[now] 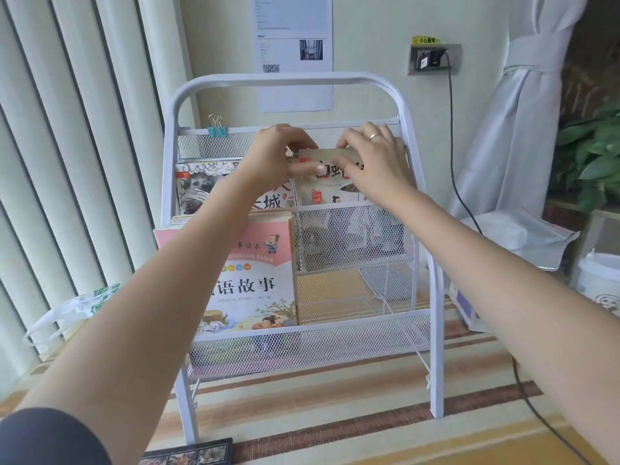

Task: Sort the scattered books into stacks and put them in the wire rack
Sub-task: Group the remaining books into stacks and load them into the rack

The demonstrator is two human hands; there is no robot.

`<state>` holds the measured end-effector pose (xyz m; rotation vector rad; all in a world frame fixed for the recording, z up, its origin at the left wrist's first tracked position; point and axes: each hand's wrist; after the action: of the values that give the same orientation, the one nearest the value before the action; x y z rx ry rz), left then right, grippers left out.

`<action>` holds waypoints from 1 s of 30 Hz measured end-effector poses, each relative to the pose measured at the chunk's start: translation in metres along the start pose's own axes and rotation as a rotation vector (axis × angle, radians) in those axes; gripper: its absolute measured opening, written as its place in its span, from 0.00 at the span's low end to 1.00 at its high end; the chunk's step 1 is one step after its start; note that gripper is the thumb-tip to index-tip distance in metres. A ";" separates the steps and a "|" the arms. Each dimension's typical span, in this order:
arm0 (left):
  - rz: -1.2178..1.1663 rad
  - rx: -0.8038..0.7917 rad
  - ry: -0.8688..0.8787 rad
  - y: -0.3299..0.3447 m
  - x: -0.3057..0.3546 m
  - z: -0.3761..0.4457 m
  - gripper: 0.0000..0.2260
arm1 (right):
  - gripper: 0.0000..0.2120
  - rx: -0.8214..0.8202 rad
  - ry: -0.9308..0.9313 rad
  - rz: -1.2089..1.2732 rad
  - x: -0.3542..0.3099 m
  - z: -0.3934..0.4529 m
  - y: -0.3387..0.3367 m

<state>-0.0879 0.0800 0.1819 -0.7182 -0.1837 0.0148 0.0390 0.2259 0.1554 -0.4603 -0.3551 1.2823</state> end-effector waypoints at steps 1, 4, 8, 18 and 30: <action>0.019 -0.023 -0.003 -0.001 0.000 -0.001 0.22 | 0.13 0.011 0.014 -0.001 0.001 0.001 0.000; 0.070 -0.055 -0.025 0.000 0.002 -0.001 0.27 | 0.12 0.046 0.039 -0.024 -0.002 -0.002 0.003; 0.035 -0.044 -0.024 0.001 0.002 -0.002 0.25 | 0.14 0.083 0.039 -0.099 -0.004 -0.009 0.006; -0.162 0.160 -0.120 0.005 0.004 0.001 0.15 | 0.18 0.194 0.079 -0.050 -0.013 -0.027 0.009; -0.059 0.100 -0.127 0.002 0.006 -0.004 0.09 | 0.12 0.142 0.113 -0.179 -0.015 -0.024 0.006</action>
<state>-0.0810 0.0791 0.1788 -0.6117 -0.3231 0.0134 0.0419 0.2095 0.1318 -0.3704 -0.2039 1.0938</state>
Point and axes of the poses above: each hand's wrist, its own z-axis towards the middle knuckle, its own y-axis out of the palm, x = y × z, and after that the axes turned 1 degree about -y, right-handed
